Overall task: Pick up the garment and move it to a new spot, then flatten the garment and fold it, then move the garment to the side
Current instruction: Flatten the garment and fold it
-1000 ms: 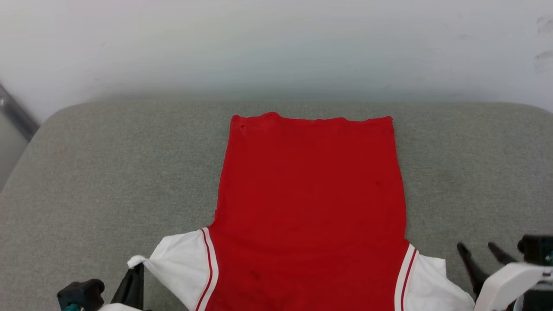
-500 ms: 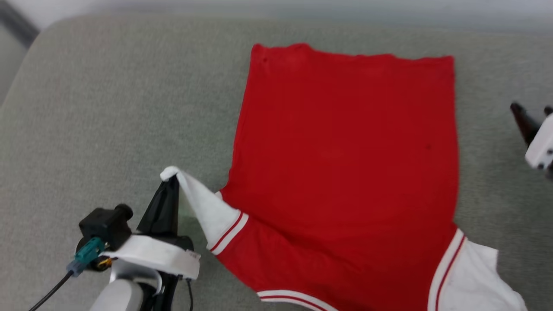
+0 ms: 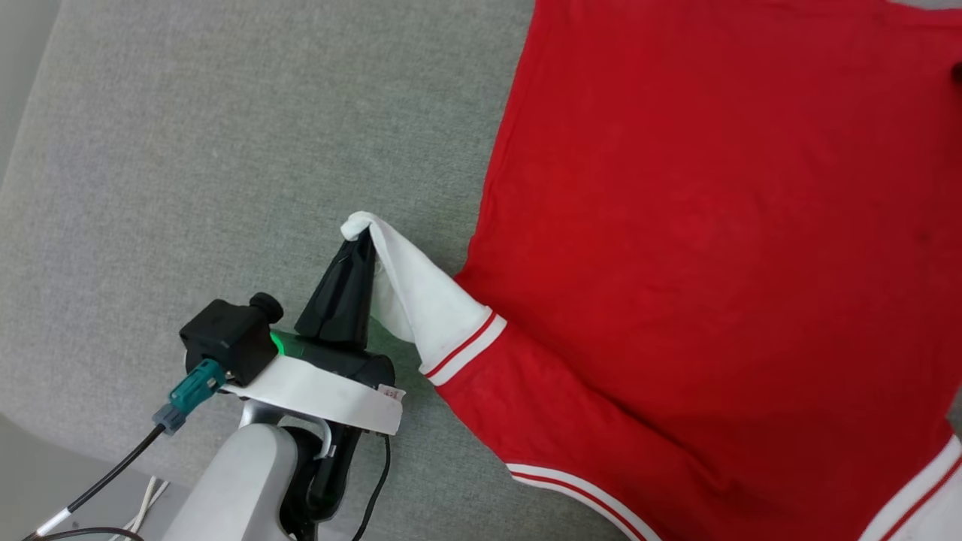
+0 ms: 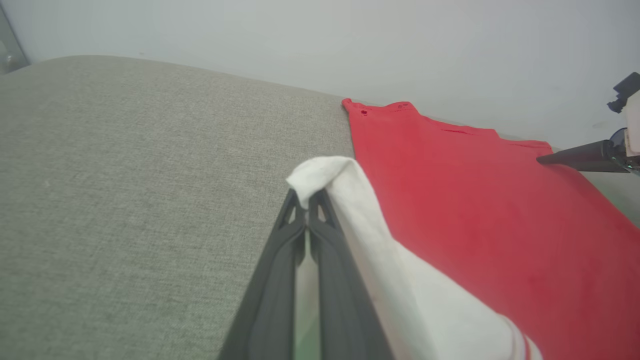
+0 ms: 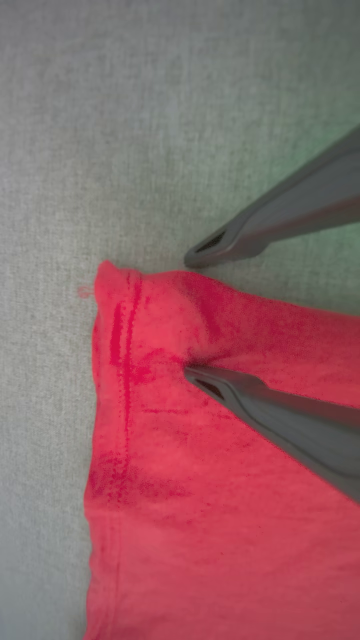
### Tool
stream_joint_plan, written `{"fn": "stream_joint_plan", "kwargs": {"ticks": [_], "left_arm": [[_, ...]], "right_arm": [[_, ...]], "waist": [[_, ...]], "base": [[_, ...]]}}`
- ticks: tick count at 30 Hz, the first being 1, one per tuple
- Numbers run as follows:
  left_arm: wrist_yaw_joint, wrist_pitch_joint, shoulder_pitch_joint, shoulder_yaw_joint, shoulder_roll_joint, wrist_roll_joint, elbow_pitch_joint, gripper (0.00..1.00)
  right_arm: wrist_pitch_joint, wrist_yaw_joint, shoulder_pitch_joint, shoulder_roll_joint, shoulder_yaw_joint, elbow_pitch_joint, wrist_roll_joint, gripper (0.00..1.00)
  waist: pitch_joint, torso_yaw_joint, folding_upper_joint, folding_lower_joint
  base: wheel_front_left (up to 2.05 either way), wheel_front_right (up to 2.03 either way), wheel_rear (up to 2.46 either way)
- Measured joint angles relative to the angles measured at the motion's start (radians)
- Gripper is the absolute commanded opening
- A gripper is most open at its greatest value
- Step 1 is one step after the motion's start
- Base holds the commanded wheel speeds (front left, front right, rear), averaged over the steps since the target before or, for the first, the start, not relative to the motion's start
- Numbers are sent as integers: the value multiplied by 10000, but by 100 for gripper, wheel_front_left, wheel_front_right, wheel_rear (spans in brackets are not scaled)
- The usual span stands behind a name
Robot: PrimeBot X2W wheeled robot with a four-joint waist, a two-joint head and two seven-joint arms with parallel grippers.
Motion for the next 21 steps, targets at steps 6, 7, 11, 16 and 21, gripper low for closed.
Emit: {"fn": "stream_joint_plan", "kwargs": {"ticks": [6,7,11,16,21], "left_arm": [[-144,-127,-160,-35,-161,59,278,0],[-157,-142,-162,-38,-173,63,314,0],[-171,-174,-164,-6,-178,75,500,0],[-159,-182,-75,15,-128,73,748,0],[-38,-153,344,123,17,-19,1005,0]], "right_arm": [[182,0,-392,-244,-69,403,56,46],[222,0,-412,-295,-121,485,52,10],[328,0,-497,-295,-199,736,-33,0],[290,0,-377,-313,295,788,-240,0],[82,2,90,-669,1011,349,-75,0]], "waist": [[517,461,0,-3],[543,503,0,-6],[427,502,0,-5],[44,369,0,-3],[-647,159,0,-3]], "base": [[0,0,0],[0,0,0],[0,0,0],[0,0,0],[0,0,0]]}}
